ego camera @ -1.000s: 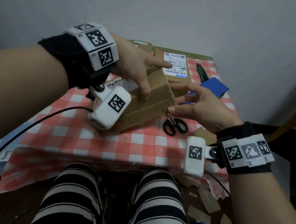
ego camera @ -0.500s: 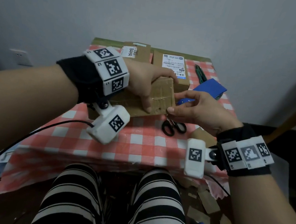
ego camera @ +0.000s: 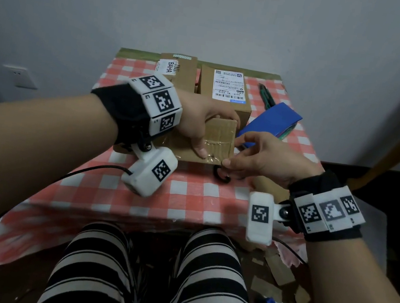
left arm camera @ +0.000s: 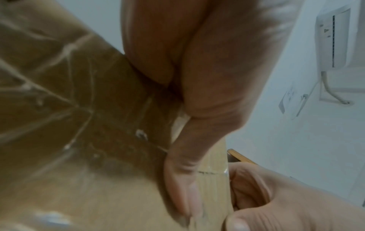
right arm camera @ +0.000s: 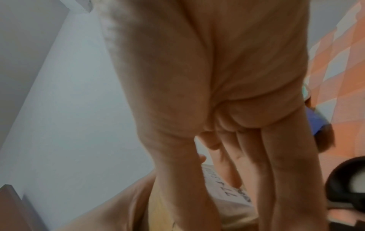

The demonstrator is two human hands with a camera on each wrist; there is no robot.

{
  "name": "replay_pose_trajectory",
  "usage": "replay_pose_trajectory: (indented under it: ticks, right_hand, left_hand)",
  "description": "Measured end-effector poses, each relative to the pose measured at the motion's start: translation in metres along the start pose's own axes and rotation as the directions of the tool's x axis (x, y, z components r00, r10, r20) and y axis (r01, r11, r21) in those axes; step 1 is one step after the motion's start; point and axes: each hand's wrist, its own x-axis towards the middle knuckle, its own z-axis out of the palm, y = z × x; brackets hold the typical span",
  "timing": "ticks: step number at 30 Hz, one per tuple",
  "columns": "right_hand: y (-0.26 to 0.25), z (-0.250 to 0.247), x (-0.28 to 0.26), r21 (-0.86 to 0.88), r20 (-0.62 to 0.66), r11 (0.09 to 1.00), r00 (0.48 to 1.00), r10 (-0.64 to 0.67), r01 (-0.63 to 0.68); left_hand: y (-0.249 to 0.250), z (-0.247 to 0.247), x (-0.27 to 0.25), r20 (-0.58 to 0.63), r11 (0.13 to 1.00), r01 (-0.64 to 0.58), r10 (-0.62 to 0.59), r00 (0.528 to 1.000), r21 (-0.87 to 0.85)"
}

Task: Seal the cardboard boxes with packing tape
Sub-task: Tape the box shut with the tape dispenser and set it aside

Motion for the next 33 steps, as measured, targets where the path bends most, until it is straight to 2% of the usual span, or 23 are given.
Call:
replay_pose_trajectory:
  ticks: [10,13,17,22,27,33]
  right_hand:
    - [0.001,-0.003,0.002,0.065,0.019,0.997,0.999,0.036,-0.037]
    - [0.002,-0.003,0.004,0.092,0.022,0.994,0.999,0.05,-0.052]
    - [0.003,0.0,0.006,0.045,0.024,0.996,0.997,0.077,-0.078]
    - [0.002,0.0,0.008,0.039,0.02,0.996,0.997,0.08,-0.081]
    - [-0.003,0.007,0.012,-0.144,-0.035,0.987,0.998,0.061,-0.065]
    - [-0.005,0.009,0.016,-0.204,-0.052,0.978,0.998,0.039,-0.049]
  left_hand:
    - [-0.003,-0.001,0.01,0.007,1.0,-0.015,0.015,1.0,0.004]
    - [-0.002,-0.002,0.009,0.04,1.0,-0.005,0.004,0.999,0.006]
    - [0.002,-0.003,0.007,0.113,0.999,0.009,-0.014,0.993,0.051]
    - [0.001,0.001,0.007,0.081,0.997,0.014,-0.02,0.997,0.077]
    - [0.004,0.002,0.007,0.074,0.996,0.006,-0.013,0.997,0.092]
    - [0.003,0.002,0.007,0.075,0.996,0.012,-0.018,0.997,0.086]
